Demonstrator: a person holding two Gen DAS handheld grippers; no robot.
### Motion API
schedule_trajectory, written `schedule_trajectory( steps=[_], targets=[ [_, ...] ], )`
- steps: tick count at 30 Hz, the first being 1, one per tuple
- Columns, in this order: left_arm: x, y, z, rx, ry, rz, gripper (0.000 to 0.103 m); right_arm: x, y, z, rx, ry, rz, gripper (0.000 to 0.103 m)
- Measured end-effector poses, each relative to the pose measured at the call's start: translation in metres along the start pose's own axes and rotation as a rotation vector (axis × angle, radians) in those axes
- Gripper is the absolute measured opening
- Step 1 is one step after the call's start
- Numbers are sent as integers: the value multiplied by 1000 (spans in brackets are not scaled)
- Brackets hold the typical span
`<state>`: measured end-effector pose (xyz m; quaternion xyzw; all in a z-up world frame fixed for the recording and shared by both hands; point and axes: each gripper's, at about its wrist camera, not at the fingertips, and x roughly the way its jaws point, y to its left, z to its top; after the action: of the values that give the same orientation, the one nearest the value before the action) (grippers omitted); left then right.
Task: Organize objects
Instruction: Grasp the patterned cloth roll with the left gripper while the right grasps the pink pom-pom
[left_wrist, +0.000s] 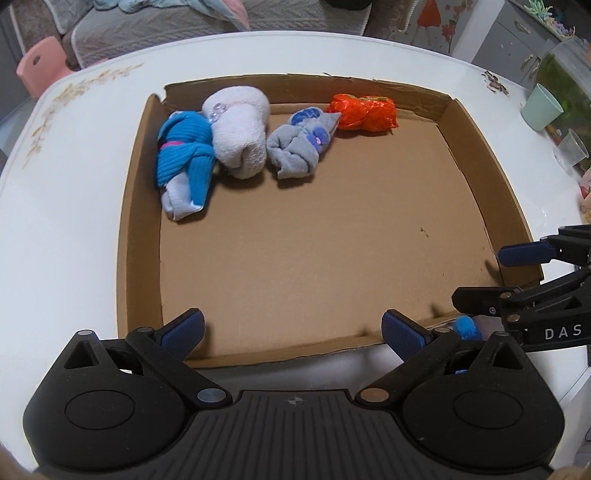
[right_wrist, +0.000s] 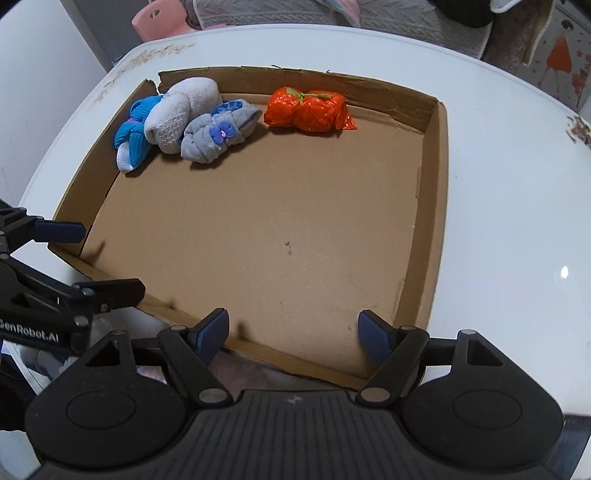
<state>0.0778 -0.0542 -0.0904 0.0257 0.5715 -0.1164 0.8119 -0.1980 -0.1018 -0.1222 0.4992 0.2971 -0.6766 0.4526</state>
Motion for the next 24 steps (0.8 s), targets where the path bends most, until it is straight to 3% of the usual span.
schedule_trajectory(
  steps=[8, 15, 24],
  targets=[
    [-5, -1, -3, 4, -2, -3, 103, -6, -3, 2, 24, -14, 16, 76],
    [-34, 4, -3, 26, -36, -15, 102, -27, -2, 3, 66, -90, 55, 77],
    [-85, 44, -23, 10, -69, 63, 103, -36, 15, -15, 64, -136, 82, 78]
  ],
)
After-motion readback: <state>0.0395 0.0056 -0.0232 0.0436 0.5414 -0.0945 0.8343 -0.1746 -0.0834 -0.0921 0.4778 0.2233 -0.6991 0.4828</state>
